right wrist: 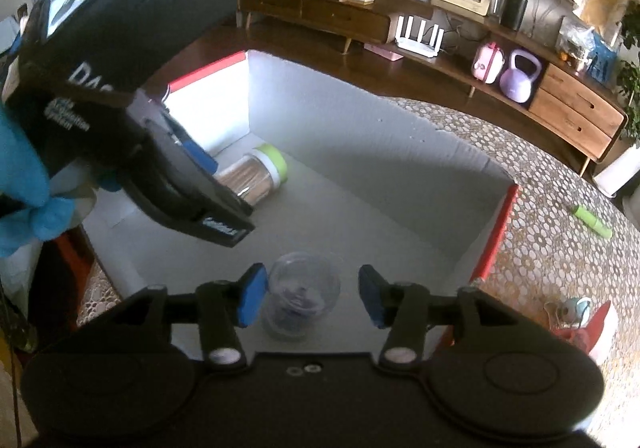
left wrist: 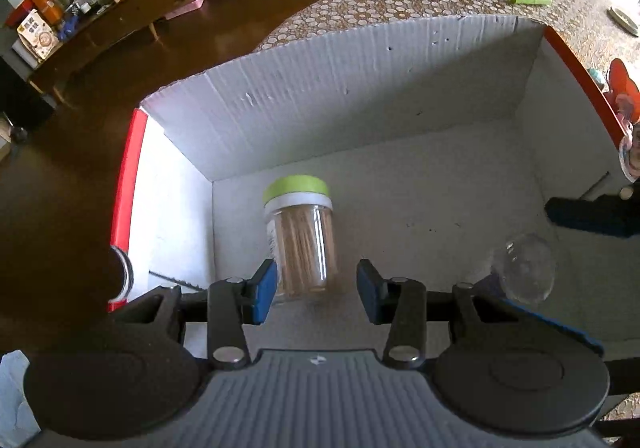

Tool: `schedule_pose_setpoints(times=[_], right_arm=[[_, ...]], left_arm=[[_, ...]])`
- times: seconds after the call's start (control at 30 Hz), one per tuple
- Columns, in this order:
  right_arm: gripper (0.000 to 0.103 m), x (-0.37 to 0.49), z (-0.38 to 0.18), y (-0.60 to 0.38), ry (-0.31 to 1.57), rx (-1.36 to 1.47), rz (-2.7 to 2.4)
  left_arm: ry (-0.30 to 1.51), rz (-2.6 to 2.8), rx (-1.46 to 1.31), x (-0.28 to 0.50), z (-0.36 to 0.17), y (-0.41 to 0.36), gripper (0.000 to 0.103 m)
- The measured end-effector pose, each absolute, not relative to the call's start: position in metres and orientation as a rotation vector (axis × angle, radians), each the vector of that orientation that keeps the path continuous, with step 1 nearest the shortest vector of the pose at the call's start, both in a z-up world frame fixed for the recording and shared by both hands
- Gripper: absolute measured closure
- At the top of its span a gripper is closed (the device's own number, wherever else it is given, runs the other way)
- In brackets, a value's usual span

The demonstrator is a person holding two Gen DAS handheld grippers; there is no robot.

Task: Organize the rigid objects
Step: 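Lower both jars into the red box and open both tools, then withdraw both tools from the box back toward the table items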

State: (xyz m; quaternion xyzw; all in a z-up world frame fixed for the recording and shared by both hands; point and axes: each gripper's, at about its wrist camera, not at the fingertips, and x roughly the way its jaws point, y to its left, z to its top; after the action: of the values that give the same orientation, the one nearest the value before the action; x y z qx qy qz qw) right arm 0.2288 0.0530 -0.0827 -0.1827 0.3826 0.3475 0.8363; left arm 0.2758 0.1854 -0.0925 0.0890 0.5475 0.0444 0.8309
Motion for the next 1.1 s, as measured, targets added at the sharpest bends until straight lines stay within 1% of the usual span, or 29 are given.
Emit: schedule_pose_setpoints(times=[0.17,0.2,0.27,0.5,0.63,0.77,0.93,1.0,1.03,1.1], right_arm=[[0.038,0.225,-0.069,0.037,0.796,-0.325,0.749],[0.035,0.224,-0.066,0.035,0.793,-0.317,0.748],[0.029,0.221,-0.060,0.028,0.789,-0.294,0.752],[0.021,0.206,-0.040,0.011,0.765,-0.236,0.758],[0.017,0.197,-0.029,0.000,0.746,-0.226,0.767],[0.015,0.189,-0.021,-0.010,0.730,-0.210,0.769],[0.010,0.179,-0.010,-0.025,0.709,-0.192,0.762],[0.008,0.175,-0.007,-0.033,0.701,-0.186,0.757],[0.008,0.174,-0.005,-0.037,0.698,-0.183,0.755],[0.007,0.170,-0.002,-0.048,0.691,-0.176,0.754]], left_arm=[[1.142,0.103,0.174,0.269,-0.083,0.183,0.058],[1.138,0.105,0.173,0.268,-0.081,0.182,0.058],[1.119,0.110,0.176,0.263,-0.076,0.178,0.052],[1.042,0.115,0.156,0.243,-0.051,0.167,0.052],[1.002,0.096,0.141,0.229,-0.036,0.156,0.051],[0.960,0.086,0.140,0.217,-0.022,0.145,0.044],[0.922,0.068,0.132,0.205,-0.008,0.134,0.044],[0.904,0.053,0.126,0.200,-0.002,0.128,0.040],[0.896,0.048,0.120,0.197,0.001,0.125,0.036],[0.880,0.035,0.110,0.191,0.005,0.118,0.034]])
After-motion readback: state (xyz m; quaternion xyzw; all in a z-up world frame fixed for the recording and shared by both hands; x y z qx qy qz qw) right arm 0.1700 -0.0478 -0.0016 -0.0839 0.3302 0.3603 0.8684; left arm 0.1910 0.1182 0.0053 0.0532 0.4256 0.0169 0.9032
